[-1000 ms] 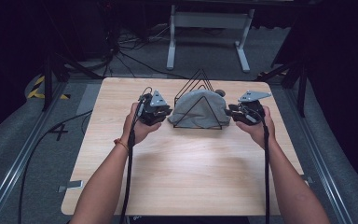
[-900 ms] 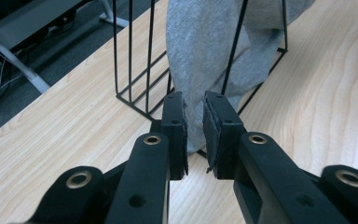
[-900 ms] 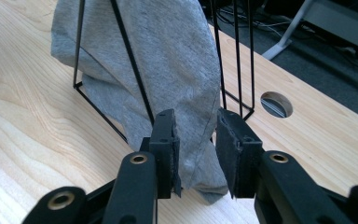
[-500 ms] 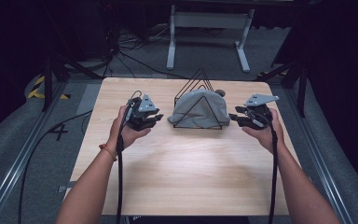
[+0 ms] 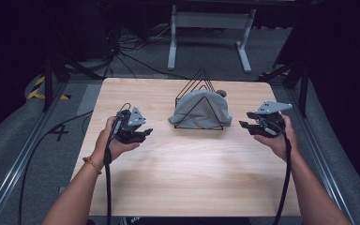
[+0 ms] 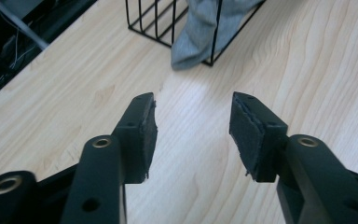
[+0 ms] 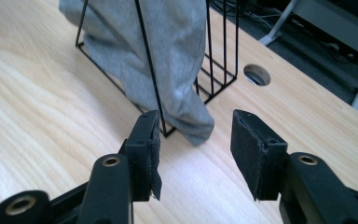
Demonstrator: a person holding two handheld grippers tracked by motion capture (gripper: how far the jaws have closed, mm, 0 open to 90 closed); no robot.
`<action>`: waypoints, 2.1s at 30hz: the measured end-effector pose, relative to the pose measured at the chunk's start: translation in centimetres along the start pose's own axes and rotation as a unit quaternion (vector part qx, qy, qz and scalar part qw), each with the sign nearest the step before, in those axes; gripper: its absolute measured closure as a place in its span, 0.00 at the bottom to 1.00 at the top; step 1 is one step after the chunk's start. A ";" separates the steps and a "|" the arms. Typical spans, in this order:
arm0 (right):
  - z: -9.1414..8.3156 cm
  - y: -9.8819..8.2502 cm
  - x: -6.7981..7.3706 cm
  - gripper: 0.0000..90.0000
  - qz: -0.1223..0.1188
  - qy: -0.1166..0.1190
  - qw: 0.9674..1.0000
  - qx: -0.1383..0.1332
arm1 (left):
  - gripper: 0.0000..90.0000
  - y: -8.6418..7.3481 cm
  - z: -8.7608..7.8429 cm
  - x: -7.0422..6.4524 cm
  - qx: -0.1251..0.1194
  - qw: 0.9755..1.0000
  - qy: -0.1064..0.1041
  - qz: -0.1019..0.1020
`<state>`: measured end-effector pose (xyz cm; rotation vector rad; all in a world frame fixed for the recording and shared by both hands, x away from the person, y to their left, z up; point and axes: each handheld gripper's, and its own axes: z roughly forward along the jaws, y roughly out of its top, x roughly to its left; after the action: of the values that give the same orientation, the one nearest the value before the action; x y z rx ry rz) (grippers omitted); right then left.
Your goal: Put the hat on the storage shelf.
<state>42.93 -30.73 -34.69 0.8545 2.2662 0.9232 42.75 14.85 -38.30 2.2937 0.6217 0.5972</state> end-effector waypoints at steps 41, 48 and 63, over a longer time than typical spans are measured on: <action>-3.6 -18.2 2.2 0.31 0.125 0.025 0.992 0.023 | 0.22 -13.6 -1.3 -4.4 0.008 0.991 -0.067 -0.113; -3.3 -18.0 2.3 0.30 0.129 0.014 0.991 0.025 | 0.21 -13.7 -1.4 -4.5 0.011 0.991 -0.057 -0.122; -3.3 -18.0 2.3 0.30 0.132 0.007 0.991 0.026 | 0.20 -13.6 -1.3 -4.4 0.013 0.991 -0.059 -0.119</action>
<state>33.00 -40.56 -46.70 1.1962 2.2320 0.9888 34.91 21.92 -48.10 2.2178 0.8337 0.3386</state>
